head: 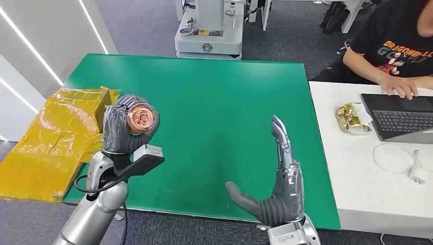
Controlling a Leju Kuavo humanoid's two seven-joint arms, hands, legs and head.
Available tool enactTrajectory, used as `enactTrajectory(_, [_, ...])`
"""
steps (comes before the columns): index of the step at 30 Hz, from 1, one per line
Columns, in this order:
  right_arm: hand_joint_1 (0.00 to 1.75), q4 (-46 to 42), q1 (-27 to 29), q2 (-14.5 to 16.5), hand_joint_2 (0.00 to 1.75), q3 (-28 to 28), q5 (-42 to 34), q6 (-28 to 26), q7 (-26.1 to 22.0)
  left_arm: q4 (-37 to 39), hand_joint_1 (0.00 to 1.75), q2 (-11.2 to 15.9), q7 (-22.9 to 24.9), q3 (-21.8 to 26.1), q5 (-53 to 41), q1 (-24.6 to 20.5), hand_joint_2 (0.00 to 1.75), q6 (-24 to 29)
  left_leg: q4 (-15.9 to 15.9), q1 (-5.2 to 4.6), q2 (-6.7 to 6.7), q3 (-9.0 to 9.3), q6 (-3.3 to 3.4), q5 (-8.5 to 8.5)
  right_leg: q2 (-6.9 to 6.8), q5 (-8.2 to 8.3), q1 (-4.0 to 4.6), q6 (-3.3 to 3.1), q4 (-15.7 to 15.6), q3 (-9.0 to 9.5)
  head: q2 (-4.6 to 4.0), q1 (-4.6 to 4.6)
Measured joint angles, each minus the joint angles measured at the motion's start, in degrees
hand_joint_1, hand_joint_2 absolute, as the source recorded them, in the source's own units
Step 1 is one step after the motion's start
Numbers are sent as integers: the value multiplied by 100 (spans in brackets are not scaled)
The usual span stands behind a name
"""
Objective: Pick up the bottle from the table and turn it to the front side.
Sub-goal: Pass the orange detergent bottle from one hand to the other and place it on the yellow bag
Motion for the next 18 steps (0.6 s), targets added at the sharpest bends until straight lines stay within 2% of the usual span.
enactTrajectory(18, [0,-63,31,19,175,-39,0,0,0,0,175,44,0,67,3,-10,175,1,0,1,0,0,0,0,1,0,1,0,0,-1,0,-1])
